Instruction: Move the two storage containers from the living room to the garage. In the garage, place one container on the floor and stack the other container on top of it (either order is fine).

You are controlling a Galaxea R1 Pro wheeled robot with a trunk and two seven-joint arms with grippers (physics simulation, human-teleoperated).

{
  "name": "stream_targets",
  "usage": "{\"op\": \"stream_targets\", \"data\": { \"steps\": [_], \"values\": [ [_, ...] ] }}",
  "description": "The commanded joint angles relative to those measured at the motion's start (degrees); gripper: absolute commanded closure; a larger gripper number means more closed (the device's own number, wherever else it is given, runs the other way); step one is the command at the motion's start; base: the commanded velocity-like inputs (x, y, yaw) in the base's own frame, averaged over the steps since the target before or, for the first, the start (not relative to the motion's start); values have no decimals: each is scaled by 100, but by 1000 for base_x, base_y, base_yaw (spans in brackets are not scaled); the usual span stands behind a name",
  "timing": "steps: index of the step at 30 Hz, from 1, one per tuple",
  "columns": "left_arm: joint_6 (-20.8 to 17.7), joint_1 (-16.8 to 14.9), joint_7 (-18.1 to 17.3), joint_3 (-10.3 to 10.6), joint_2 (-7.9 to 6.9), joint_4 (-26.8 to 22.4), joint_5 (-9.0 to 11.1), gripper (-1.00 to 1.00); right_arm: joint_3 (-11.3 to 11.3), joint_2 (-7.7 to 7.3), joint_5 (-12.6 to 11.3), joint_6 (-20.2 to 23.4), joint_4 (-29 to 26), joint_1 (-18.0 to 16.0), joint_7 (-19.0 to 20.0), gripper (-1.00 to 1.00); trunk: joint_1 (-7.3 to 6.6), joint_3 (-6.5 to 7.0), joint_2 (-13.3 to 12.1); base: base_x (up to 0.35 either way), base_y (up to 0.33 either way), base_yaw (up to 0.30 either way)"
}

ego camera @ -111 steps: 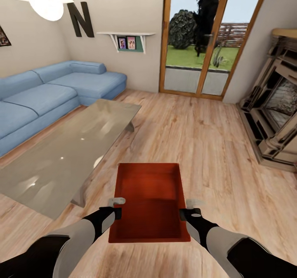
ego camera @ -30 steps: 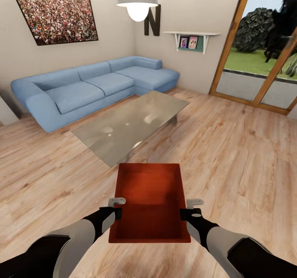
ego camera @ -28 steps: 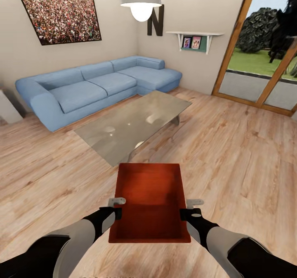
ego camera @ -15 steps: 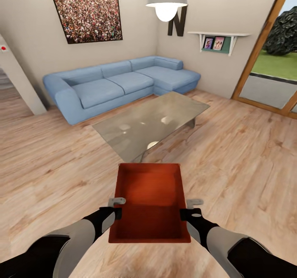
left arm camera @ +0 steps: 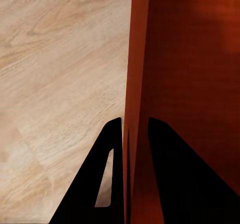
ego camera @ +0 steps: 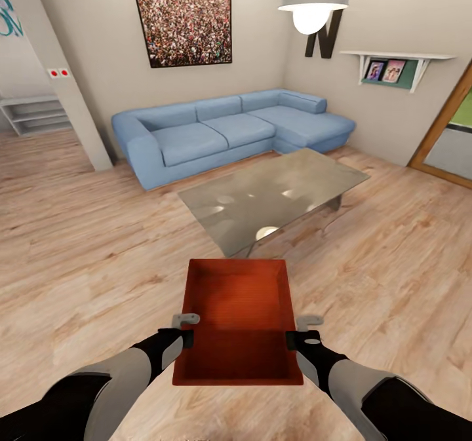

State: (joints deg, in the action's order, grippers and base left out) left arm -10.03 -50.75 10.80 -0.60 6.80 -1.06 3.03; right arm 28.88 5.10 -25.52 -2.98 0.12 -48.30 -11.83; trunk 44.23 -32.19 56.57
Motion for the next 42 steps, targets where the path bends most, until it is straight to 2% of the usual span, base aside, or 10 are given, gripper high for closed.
{"op": "stream_targets", "data": {
  "steps": [1, 42],
  "values": [
    [-34, -2, 36, 100, 2, -8, 14, 100, 39, 0, -67, -27, 6, -4, -30, 100, 0, -5, 4, 0, 0, 300],
    [-38, -1, 36, 101, 5, -8, 14, 100, 36, -9, -70, -27, 6, -4, -30, 100, 0, -5, 4, 0, 0, 300]
  ]
}}
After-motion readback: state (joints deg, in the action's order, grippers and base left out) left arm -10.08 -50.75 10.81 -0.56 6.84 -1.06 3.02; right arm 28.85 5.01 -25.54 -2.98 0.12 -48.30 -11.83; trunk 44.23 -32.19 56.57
